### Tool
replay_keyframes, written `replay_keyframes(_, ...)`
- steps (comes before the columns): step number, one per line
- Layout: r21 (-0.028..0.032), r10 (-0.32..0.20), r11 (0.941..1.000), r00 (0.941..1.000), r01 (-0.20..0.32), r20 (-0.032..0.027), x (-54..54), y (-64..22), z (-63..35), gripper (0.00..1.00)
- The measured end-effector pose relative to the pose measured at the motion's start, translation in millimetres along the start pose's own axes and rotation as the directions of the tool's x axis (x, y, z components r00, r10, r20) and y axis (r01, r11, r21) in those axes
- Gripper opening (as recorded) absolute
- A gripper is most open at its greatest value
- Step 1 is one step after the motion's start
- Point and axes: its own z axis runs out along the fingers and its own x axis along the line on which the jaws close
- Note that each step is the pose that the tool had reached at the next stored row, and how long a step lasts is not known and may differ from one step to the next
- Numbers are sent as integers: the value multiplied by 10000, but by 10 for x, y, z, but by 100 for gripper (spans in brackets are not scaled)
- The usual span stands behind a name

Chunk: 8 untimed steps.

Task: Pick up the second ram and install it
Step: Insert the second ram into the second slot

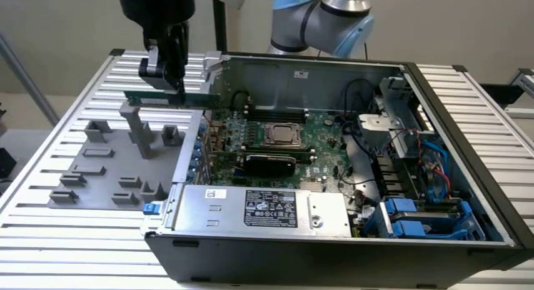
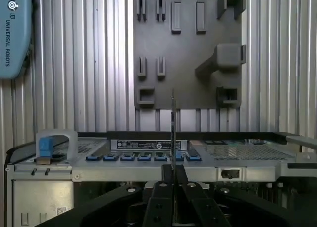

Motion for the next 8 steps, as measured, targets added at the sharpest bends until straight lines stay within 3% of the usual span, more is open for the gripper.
replay_keyframes(8, -1, -2, 10000, 10000, 2, 45, -8, -359, -12, 0)
